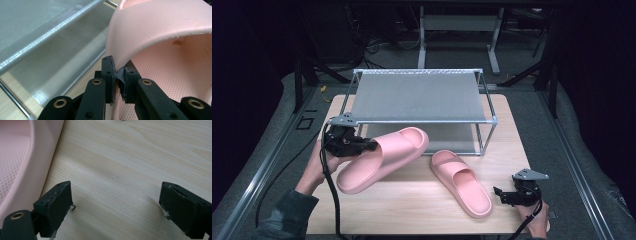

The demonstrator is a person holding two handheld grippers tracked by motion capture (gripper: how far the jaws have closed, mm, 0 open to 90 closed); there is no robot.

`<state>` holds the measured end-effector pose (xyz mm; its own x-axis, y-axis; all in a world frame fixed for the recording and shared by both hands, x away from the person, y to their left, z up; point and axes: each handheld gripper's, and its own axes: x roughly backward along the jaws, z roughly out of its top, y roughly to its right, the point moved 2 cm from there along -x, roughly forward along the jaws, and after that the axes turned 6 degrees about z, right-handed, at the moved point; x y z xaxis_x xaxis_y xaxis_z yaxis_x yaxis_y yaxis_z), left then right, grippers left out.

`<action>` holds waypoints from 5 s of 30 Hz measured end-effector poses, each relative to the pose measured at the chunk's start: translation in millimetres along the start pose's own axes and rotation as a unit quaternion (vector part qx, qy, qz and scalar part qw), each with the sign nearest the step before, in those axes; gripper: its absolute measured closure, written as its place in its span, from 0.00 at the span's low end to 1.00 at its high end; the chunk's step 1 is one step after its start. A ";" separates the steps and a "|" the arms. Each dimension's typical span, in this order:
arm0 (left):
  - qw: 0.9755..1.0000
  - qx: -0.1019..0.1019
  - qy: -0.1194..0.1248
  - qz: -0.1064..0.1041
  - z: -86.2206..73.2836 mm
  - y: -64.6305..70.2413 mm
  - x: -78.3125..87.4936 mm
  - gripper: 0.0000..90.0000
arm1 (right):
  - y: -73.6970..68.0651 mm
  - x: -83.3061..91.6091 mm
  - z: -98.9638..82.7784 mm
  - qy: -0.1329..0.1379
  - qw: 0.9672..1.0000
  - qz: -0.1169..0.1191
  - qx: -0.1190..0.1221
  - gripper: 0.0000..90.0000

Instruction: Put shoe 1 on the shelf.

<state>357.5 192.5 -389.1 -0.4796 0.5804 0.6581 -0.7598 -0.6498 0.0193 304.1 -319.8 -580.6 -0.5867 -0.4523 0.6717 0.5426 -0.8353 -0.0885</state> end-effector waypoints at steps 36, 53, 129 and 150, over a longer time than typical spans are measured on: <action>0.998 0.024 0.017 0.052 64.9 -20.6 -1.7 0.92 | 0.7 -0.1 0.0 0.002 1.000 0.002 -0.004 0.12; 0.993 0.061 0.015 0.095 92.5 -37.4 -21.5 0.92 | 1.1 0.0 -0.1 0.002 1.000 0.003 -0.006 0.12; 0.967 0.140 -0.011 0.211 115.2 -74.7 -63.8 0.22 | 1.4 0.0 -0.1 -0.003 1.000 0.008 -0.006 0.13; 0.988 0.044 -0.010 0.147 63.5 -25.1 -36.7 0.29 | 1.5 -0.3 0.1 -0.007 1.000 0.005 -0.006 0.14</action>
<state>422.0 156.4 -366.0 -0.6654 0.3506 0.6590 -0.5468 -0.8300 -0.1104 305.1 -320.9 -580.9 -0.5729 -0.4572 0.6803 0.5412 -0.8343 -0.1049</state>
